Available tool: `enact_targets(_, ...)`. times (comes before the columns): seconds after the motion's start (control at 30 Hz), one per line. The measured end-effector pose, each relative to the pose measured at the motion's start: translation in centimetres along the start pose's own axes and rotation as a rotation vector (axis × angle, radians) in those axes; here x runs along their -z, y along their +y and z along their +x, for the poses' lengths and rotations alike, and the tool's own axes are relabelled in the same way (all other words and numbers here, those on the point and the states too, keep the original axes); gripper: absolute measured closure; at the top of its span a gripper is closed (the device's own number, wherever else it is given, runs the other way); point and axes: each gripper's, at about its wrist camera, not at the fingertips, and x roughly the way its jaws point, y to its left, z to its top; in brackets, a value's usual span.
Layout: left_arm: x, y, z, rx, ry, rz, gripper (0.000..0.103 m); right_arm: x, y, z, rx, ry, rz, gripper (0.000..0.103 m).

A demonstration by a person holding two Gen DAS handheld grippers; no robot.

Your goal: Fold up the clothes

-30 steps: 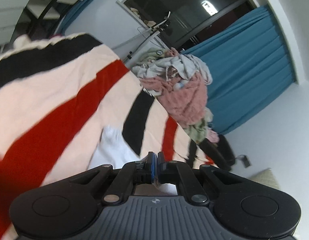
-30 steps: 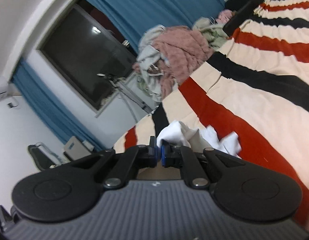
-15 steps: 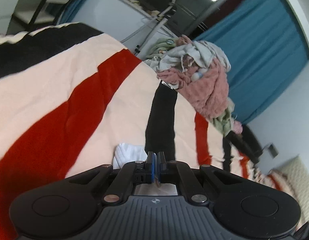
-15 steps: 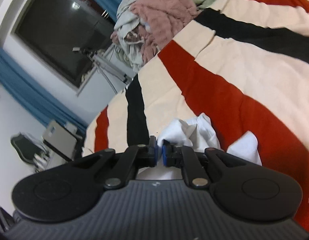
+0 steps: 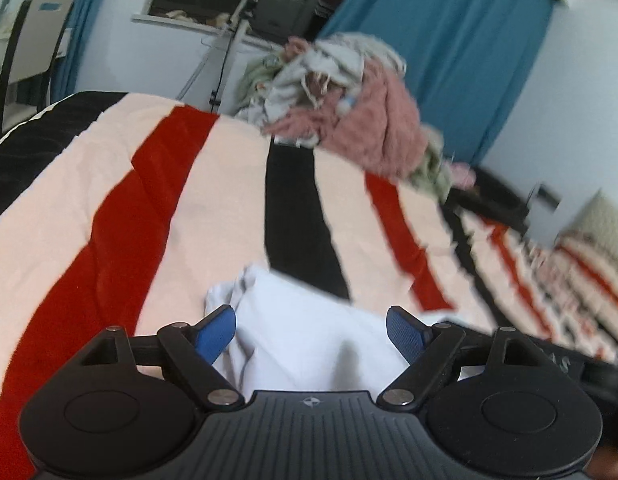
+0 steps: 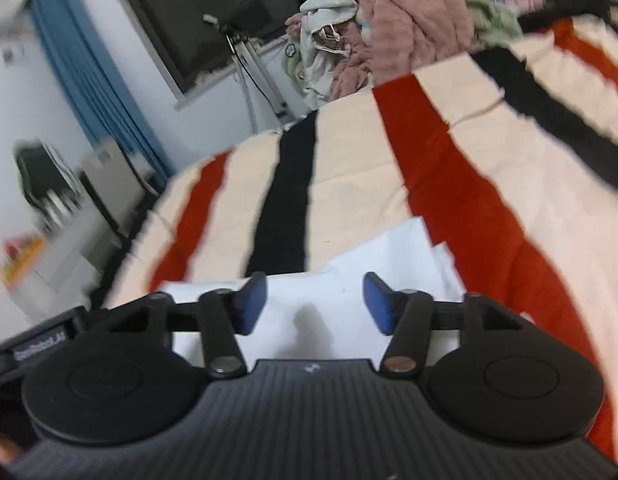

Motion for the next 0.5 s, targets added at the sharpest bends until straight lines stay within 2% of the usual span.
enact_targets(0.07, 0.8, -0.1, 1.5, -0.058, 0.056, 0.029, 0.021, 0.2, 0.1, 1.6, 0.063, 0.034, -0.047, 0.05)
enact_targets(0.13, 1.5, 0.2, 2.8, -0.103, 0.113, 0.038, 0.022, 0.6, -0.1, 2.9, 0.085, 0.078, -0.06, 0.05)
enact_targets(0.17, 1.7, 0.4, 2.9, -0.102, 0.114, 0.031, 0.022, 0.8, -0.1, 3.5, 0.096, 0.097, -0.067, 0.051)
enact_targets(0.3, 1.8, 0.4, 1.8, -0.108, 0.099, 0.055, 0.023, 1.3, 0.7, 2.6, 0.108, 0.08, -0.108, 0.05)
enact_targets(0.4, 2.0, 0.2, -0.3, -0.099, 0.081, 0.063, 0.023, 1.5, 0.9, -0.3, 0.075, 0.061, -0.09, 0.05)
enact_targets(0.5, 2.6, -0.3, -3.0, -0.083, 0.056, 0.089, 0.022, 2.2, 1.5, -3.6, 0.084, 0.033, -0.101, 0.05)
